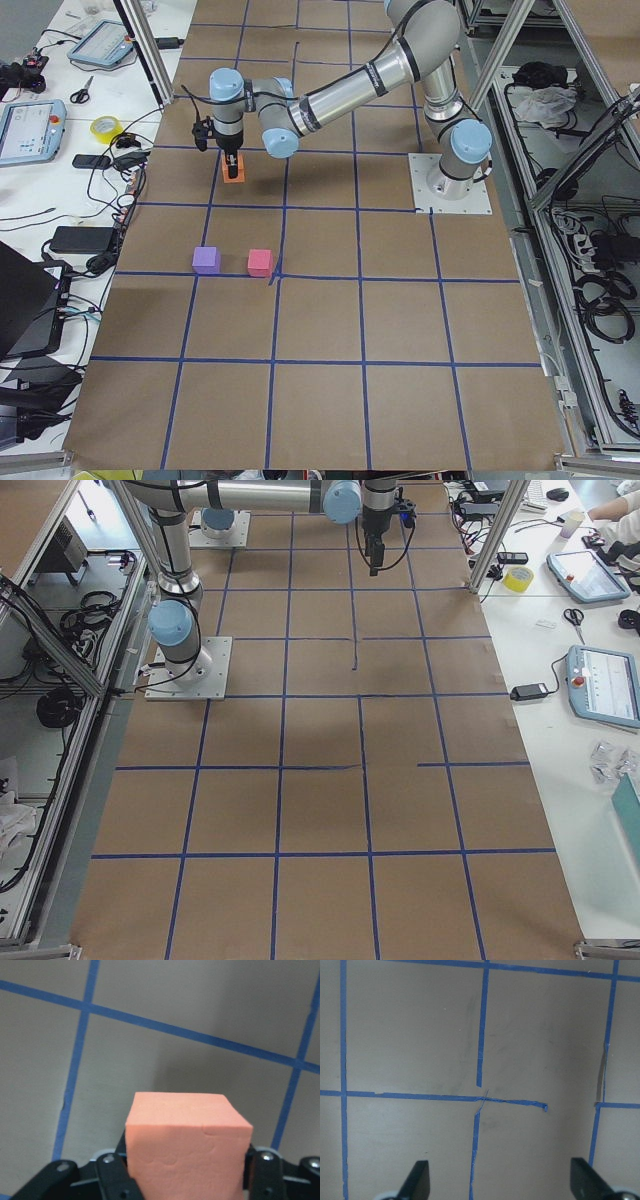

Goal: Arrange blocks in a line
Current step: 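Carry the orange cube toward the purple and pink cubes, then lower the orange cube between the purple and pink cubes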

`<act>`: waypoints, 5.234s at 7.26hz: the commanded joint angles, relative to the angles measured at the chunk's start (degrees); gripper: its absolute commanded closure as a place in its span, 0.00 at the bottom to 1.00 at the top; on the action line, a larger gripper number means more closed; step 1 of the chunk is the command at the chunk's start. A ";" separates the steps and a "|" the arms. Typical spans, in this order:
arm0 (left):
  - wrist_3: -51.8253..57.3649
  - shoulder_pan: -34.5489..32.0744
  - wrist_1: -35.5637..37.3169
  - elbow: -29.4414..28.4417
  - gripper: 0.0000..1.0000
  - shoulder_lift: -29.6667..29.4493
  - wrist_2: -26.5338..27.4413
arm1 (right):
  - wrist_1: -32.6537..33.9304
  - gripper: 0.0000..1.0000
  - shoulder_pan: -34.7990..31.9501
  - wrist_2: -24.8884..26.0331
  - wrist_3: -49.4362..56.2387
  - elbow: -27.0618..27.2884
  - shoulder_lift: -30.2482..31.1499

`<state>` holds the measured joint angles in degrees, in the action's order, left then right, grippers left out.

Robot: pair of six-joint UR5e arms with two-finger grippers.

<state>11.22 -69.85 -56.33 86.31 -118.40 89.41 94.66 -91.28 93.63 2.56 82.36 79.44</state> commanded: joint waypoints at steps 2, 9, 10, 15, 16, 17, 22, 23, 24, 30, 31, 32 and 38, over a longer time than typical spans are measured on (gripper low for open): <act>25.36 11.01 2.44 -0.88 1.00 -2.00 -0.20 | 0.70 0.00 0.05 -0.73 -1.33 -0.27 0.45; 25.17 14.65 1.31 -7.29 1.00 -7.80 -4.26 | -0.71 0.00 -0.39 -0.47 -0.63 1.49 5.28; 24.13 14.83 1.31 -7.30 1.00 -7.98 -4.25 | -0.71 0.00 -0.39 -0.38 -0.63 1.49 5.20; 24.20 15.18 0.52 -7.12 1.00 -9.39 -2.84 | -0.71 0.00 -0.39 -0.47 -0.89 1.49 5.37; 24.20 15.18 0.52 -7.12 1.00 -9.48 -2.84 | -0.71 0.00 -0.39 -0.47 -0.89 1.49 5.46; 24.20 15.18 0.61 -7.21 1.00 -10.00 -2.67 | -0.62 0.00 -0.39 -0.47 -0.98 1.49 5.46; 23.85 15.18 0.87 -6.68 1.00 -12.02 -0.47 | -0.71 0.00 -0.39 -0.38 -1.07 1.58 5.37; 23.94 15.18 0.87 -6.59 1.00 -12.03 -0.12 | -0.71 0.00 -0.39 -0.47 -1.07 1.58 5.46; 24.03 15.18 0.87 -6.68 1.00 -12.03 0.06 | -0.71 0.00 -0.39 -0.47 -1.07 1.58 5.20; 24.20 15.18 1.14 -6.94 0.97 -12.55 -0.56 | -0.62 0.00 -0.39 -0.47 -1.24 1.58 4.85; 24.38 15.18 1.22 -6.94 0.97 -12.73 -0.64 | -0.62 0.00 -0.39 -0.47 -1.24 1.58 4.85; 24.47 15.18 1.22 -7.03 0.94 -12.73 -0.56 | -0.62 0.00 -0.39 -0.47 -1.24 1.58 4.85; 25.79 15.18 1.40 -7.03 0.93 -12.73 -0.12 | -0.62 0.00 -0.39 -0.38 -1.24 1.58 4.85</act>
<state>36.81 -54.67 -54.94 79.30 -131.13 89.15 94.04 -91.67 93.26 1.32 83.94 84.29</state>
